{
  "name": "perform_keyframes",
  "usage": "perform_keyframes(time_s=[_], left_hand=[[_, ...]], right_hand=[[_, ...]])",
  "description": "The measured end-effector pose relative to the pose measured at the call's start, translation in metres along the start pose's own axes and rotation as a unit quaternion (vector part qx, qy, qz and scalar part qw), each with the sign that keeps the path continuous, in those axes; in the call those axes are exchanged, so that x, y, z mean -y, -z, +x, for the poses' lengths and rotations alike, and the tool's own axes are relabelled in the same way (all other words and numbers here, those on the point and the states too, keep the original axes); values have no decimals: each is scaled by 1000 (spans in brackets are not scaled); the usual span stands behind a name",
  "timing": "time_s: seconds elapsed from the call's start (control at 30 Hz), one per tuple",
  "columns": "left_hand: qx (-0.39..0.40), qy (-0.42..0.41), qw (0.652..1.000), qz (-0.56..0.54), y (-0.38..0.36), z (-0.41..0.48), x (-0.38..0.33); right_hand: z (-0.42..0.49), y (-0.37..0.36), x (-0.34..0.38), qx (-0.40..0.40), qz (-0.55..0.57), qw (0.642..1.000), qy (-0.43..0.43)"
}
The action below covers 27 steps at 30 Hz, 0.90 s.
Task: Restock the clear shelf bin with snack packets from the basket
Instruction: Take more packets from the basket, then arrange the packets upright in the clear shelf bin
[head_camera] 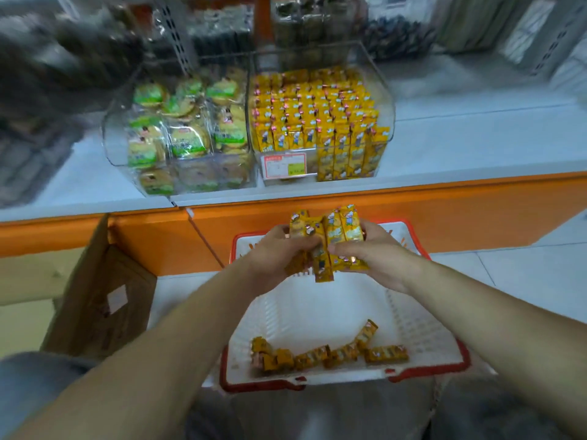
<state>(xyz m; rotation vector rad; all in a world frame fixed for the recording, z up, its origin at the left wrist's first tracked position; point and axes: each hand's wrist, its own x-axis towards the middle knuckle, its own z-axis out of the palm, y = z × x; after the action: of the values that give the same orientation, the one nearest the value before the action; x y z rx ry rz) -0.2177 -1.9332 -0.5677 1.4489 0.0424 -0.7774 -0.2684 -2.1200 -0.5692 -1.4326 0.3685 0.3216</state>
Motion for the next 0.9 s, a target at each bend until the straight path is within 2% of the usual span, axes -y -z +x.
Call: perform_keyframes(time_s=[0.17, 0.37, 0.6, 0.9], left_hand=[[-17, -80, 996, 42, -9, -38, -50], [-19, -139, 990, 1, -23, -58, -72], [-90, -138, 985, -47, -20, -44, -81], [-85, -108, 986, -92, -11, -38, -90]], right_hand=[[-38, -6, 59, 31, 31, 997, 57], [-57, -6, 84, 49, 69, 991, 101], [-34, -19, 97, 18, 75, 990, 120], [-18, -18, 104, 34, 102, 987, 122]])
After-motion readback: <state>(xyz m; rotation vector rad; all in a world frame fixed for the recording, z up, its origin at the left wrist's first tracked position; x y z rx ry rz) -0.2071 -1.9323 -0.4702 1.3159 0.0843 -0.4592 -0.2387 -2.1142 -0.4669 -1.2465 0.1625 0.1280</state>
